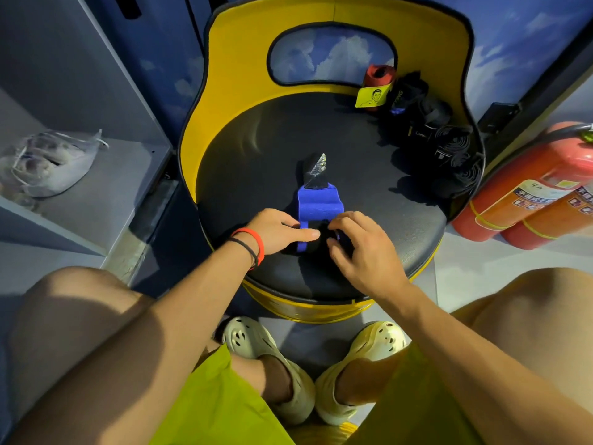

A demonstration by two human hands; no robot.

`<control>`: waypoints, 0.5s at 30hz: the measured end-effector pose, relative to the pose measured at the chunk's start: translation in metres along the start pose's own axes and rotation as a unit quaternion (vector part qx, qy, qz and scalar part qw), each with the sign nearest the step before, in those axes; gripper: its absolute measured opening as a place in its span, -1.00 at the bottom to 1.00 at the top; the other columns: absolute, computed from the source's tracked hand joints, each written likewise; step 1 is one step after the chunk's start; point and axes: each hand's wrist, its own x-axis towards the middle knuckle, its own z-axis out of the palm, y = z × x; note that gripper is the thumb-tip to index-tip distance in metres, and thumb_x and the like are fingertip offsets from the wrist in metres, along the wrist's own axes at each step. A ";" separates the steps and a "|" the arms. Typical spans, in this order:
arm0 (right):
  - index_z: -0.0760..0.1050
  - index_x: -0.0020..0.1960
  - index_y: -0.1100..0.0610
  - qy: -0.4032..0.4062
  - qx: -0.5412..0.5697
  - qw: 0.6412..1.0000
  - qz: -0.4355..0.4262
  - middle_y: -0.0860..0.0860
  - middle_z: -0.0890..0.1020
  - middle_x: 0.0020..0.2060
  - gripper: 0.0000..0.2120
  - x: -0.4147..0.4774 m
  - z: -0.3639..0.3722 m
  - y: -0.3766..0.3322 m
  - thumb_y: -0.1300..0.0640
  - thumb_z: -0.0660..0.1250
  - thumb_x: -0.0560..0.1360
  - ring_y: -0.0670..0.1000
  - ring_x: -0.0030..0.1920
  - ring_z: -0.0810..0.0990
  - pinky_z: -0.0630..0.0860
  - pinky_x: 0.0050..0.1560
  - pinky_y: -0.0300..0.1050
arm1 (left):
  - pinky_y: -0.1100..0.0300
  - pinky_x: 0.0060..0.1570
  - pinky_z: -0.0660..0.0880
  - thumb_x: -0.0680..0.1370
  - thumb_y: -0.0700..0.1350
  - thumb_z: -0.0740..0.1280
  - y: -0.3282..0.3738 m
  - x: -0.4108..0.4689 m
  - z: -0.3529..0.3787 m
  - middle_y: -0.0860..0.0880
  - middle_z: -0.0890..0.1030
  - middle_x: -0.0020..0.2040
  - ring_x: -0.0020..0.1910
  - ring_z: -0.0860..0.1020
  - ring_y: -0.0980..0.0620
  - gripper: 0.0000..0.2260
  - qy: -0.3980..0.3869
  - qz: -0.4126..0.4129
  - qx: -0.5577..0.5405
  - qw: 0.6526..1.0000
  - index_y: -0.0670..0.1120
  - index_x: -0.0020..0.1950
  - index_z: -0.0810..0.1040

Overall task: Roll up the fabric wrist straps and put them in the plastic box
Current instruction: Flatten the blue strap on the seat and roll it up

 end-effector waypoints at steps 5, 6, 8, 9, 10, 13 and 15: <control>0.49 0.05 0.19 -0.027 -0.047 0.998 -0.024 0.05 0.56 0.05 -0.60 -0.004 0.006 0.002 0.06 0.59 0.35 0.14 -0.01 0.51 0.51 0.01 0.03 | 0.08 0.02 0.58 0.46 0.37 0.35 0.009 0.035 -0.004 -0.07 0.70 -0.09 -0.03 0.67 -0.06 -0.47 0.077 -0.064 -0.119 0.988 -0.11 -0.02 0.65; 0.48 0.05 0.19 -0.035 -0.053 0.998 -0.030 0.06 0.56 0.07 -0.59 -0.004 0.008 0.003 0.07 0.58 0.35 0.16 0.03 0.51 0.51 0.04 0.06 | 0.05 0.05 0.60 0.44 0.38 0.36 0.011 0.042 -0.003 -0.09 0.72 -0.08 -0.04 0.69 -0.08 -0.43 0.082 -0.070 -0.152 0.983 -0.14 0.01 0.65; 0.47 0.05 0.19 -0.044 -0.057 0.997 -0.040 0.06 0.55 0.11 -0.60 -0.004 0.010 0.004 0.08 0.56 0.36 0.19 0.07 0.51 0.50 0.08 0.10 | -0.10 0.17 0.60 0.42 0.25 0.46 0.015 0.053 0.000 -0.14 0.70 -0.06 -0.04 0.68 -0.14 -0.51 0.068 -0.059 -0.221 0.971 -0.20 -0.04 0.62; 0.47 0.05 0.19 -0.046 -0.061 0.996 -0.041 0.07 0.55 0.11 -0.60 -0.004 0.010 0.005 0.08 0.56 0.36 0.20 0.06 0.51 0.50 0.08 0.11 | -0.16 0.21 0.57 0.46 0.09 0.51 0.019 0.057 0.001 -0.15 0.66 -0.09 -0.07 0.64 -0.13 -0.67 0.069 -0.040 -0.252 0.964 -0.17 -0.11 0.58; 0.46 0.06 0.19 -0.047 -0.066 0.996 -0.041 0.07 0.55 0.11 -0.60 -0.003 0.009 0.006 0.08 0.56 0.36 0.20 0.05 0.51 0.51 0.06 0.11 | -0.15 0.21 0.57 0.48 -0.09 0.52 0.022 0.060 0.001 -0.13 0.63 -0.10 -0.08 0.62 -0.11 -0.81 0.078 -0.021 -0.267 0.960 -0.12 -0.14 0.55; 0.47 0.08 0.18 -0.058 -0.062 0.996 -0.031 0.06 0.56 0.09 -0.58 0.002 0.004 0.007 0.07 0.58 0.36 0.18 0.00 0.51 0.52 0.01 0.09 | -0.03 0.14 0.62 0.42 -0.37 0.49 0.025 0.074 -0.002 -0.08 0.67 0.04 0.05 0.66 -0.06 -0.70 0.092 0.020 -0.215 0.972 -0.03 0.03 0.64; 0.48 0.12 0.16 -0.071 -0.047 0.996 -0.013 0.05 0.57 0.08 -0.57 0.007 0.002 0.008 0.05 0.58 0.37 0.15 -0.01 0.51 0.52 -0.02 0.08 | 0.12 0.07 0.63 0.44 -0.42 0.44 0.022 0.082 -0.005 -0.02 0.65 0.04 0.09 0.65 -0.04 -0.66 0.095 0.036 -0.176 0.979 -0.08 0.12 0.68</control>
